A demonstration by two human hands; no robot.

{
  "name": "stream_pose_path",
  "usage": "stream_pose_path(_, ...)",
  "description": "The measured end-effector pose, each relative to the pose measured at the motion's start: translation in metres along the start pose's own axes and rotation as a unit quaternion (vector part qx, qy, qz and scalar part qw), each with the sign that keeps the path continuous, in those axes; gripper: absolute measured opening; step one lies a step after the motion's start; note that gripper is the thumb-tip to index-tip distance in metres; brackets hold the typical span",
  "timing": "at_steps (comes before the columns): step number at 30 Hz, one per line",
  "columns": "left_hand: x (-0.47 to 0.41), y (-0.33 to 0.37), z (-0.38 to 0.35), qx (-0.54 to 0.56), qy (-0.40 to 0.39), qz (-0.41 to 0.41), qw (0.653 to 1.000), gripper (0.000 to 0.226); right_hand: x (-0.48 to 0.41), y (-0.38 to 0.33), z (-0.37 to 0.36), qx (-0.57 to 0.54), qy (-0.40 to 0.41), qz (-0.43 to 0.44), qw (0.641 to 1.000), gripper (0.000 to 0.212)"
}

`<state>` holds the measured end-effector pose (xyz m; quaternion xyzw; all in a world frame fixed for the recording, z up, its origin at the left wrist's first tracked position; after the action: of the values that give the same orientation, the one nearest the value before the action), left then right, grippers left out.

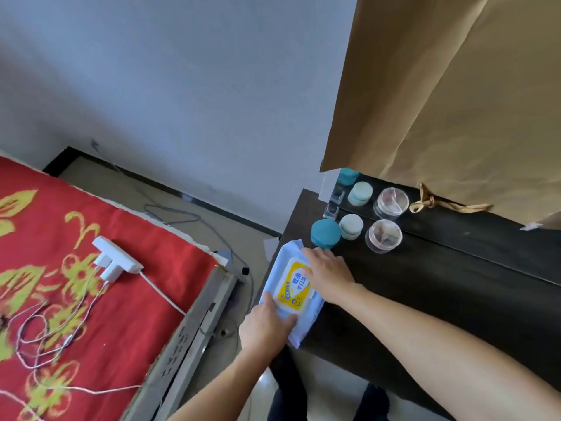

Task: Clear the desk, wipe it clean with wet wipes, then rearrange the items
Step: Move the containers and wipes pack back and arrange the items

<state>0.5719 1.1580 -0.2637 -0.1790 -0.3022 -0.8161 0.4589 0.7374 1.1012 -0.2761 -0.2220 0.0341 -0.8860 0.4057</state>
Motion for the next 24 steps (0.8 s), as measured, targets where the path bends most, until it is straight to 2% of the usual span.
stream_pose_path(3,-0.007,0.009,0.016,-0.141,0.019,-0.088,0.986,0.027,0.011,0.009,0.007,-0.036,0.026,-0.016,0.999,0.05)
stream_pose_path(5,-0.007,0.025,0.025,-0.174,0.042,-0.14,0.974,0.021,0.024,0.021,0.016,-0.063,0.058,-0.026,0.996,0.047)
stream_pose_path(9,0.004,0.078,0.029,-0.187,0.056,-0.237,0.952,0.017,0.068,0.059,0.034,-0.081,0.106,-0.057,0.989,0.038)
stream_pose_path(13,0.039,0.142,0.008,-0.205,0.057,-0.344,0.915,0.021,0.132,0.111,0.051,-0.074,0.17,-0.11,0.976,0.036)
stream_pose_path(18,0.11,0.213,-0.046,-0.216,0.062,-0.453,0.863,0.018,0.245,0.178,0.061,-0.075,0.237,-0.167,0.954,0.033)
stream_pose_path(24,0.232,0.279,-0.137,-0.214,0.044,-0.543,0.811,0.02,0.413,0.251,0.053,-0.05,0.307,-0.249,0.917,0.03)
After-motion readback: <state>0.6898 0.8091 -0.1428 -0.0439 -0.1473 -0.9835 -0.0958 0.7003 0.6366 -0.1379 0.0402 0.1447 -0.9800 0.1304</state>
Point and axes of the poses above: each hand's wrist, its own x-axis away from the middle knuckle, its own z-axis out of the back of the hand, y = z × x, the point moved 5 cm from there along -x, towards the middle knuckle, and after that the axes turned 1 degree about -z, right-handed, at the moved point
